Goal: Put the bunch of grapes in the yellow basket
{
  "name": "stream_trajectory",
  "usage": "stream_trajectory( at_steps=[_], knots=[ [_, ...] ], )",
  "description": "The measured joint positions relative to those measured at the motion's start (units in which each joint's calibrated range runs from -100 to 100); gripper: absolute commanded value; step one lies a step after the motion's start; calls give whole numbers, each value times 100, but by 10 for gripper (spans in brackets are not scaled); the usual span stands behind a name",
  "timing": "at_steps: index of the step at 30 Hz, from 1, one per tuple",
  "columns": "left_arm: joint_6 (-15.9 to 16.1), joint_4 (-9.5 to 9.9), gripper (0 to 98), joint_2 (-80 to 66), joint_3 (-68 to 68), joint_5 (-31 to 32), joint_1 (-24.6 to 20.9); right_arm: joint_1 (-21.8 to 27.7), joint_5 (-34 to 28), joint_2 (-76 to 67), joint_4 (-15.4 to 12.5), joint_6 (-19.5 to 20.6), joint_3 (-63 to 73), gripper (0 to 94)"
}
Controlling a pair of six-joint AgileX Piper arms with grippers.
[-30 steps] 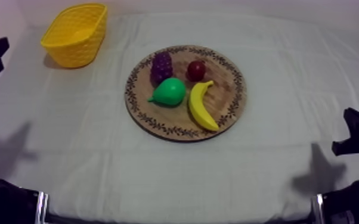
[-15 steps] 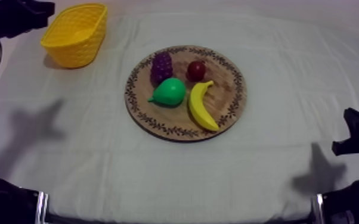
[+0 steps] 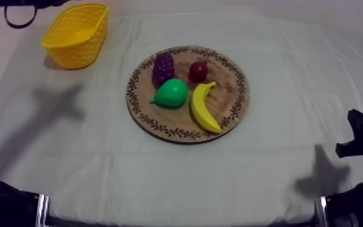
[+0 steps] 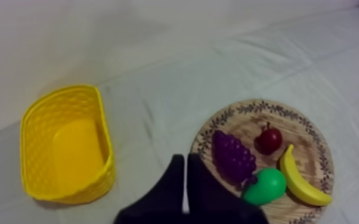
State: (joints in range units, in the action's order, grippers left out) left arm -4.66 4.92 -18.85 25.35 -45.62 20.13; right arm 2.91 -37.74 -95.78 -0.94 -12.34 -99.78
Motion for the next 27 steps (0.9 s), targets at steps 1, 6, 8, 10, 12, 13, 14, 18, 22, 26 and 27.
stream_trajectory(
  at_steps=[1, 6, 8, 10, 12, 13, 14, 18, 22, 26, 27],
  knots=[
    [32, -58, 0, 121, -85, -43, -18, 0, 0, 0, 0, 0, 0, 3],
    [110, -241, 0, 733, -642, -606, -66, 0, 0, 0, 0, 0, 0, 3],
    [128, -269, 0, 995, -916, -874, -66, 0, 0, 0, 0, 3, 0, 3],
    [141, -288, 0, 1227, -1168, -1150, -46, 0, 0, 0, 0, 3, 0, 3],
    [147, -356, 0, 1480, -1499, -1449, -25, 0, 0, 0, 0, 3, 0, 3],
    [147, -397, 0, 1619, -1675, -1634, -10, 0, 0, 0, 0, 3, 0, 3],
    [126, -432, 0, 1765, -1867, -1840, 0, 0, 0, 0, 0, 3, 0, 3],
    [-77, -623, 0, 2361, -2653, -2660, 57, 0, 0, 0, 0, 3, 0, 3],
    [-422, -715, 0, 2842, -3408, -3376, 173, 0, 0, 0, 0, 3, 0, 3],
    [-761, -683, 0, 3336, -4227, -3879, 352, 0, 0, 0, 0, 3, 0, 3],
    [-834, -651, 0, 3453, -4419, -3970, 407, 0, 0, 0, 0, 3, 0, 3]
  ],
)
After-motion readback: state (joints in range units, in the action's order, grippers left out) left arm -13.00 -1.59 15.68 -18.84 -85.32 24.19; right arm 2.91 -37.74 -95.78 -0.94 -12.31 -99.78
